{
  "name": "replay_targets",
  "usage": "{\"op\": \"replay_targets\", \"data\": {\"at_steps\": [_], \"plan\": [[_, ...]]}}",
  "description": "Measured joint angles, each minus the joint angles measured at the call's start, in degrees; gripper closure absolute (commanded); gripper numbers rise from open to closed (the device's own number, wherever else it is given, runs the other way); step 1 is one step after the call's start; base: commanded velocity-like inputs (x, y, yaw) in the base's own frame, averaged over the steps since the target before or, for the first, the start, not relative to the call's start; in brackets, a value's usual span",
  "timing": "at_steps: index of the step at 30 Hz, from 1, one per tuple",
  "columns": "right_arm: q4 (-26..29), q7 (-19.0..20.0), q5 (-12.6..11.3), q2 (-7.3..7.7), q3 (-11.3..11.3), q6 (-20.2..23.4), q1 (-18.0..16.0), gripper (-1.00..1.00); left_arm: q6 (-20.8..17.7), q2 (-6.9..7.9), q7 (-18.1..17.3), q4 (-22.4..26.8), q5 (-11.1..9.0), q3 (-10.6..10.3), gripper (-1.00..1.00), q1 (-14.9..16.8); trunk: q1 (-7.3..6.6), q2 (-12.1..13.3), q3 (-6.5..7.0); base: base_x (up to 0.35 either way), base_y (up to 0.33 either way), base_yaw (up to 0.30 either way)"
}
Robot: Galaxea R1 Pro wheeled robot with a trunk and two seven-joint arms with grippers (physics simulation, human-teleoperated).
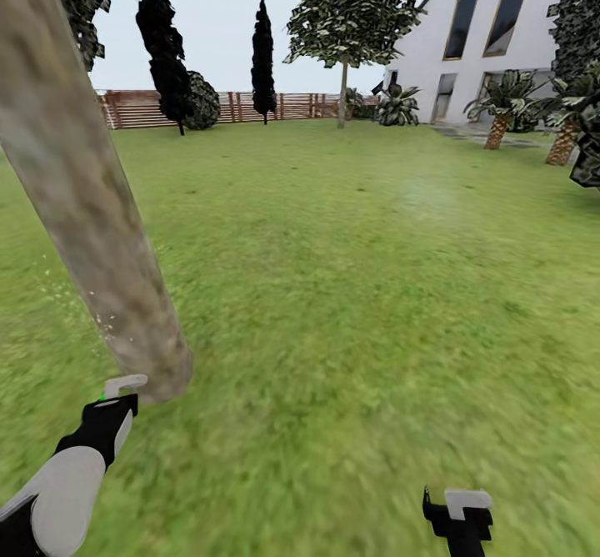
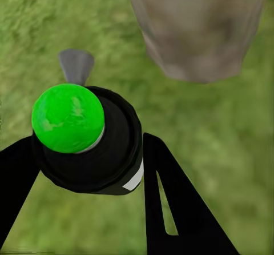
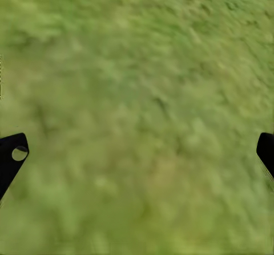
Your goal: In the garden, pick up the pesticide atomizer on the floor and spray pesticide onto both trees until each tree trunk is fully covered.
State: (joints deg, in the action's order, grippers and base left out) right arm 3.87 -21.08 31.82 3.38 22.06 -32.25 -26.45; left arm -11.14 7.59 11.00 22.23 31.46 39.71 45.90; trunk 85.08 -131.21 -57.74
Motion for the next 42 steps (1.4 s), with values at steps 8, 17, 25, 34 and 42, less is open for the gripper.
{"op": "replay_targets", "data": {"at_steps": [8,17,25,34,42], "plan": [[0.0,0.0,0.0,0.05,0.0,0.1,0.0,-1.00,0.1,-0.30,0.1,0.0,0.0,0.0,1.00,0.0,0.00,0.0,0.00,0.194,-0.215,0.265],[0.0,0.0,0.0,-0.04,-0.1,0.1,0.0,-1.00,0.2,-1.59,0.1,0.9,0.2,-0.1,1.00,0.0,0.00,0.0,0.00,0.005,-0.272,0.222],[0.0,0.0,0.0,-0.04,-0.1,0.0,0.0,-1.00,0.2,-1.93,0.1,0.6,0.2,0.0,1.00,0.0,0.00,0.0,0.00,0.045,-0.275,0.014],[0.0,0.0,0.0,-0.25,-0.1,0.1,0.0,-1.00,0.2,-1.88,0.1,0.5,0.1,0.0,1.00,0.0,0.00,0.0,0.00,0.153,-0.254,0.090],[-0.1,0.0,0.0,-0.30,-0.1,0.1,0.0,-1.00,0.3,-1.88,0.1,0.1,0.1,0.0,1.00,0.0,0.00,0.0,0.00,0.198,-0.230,0.276]]}}
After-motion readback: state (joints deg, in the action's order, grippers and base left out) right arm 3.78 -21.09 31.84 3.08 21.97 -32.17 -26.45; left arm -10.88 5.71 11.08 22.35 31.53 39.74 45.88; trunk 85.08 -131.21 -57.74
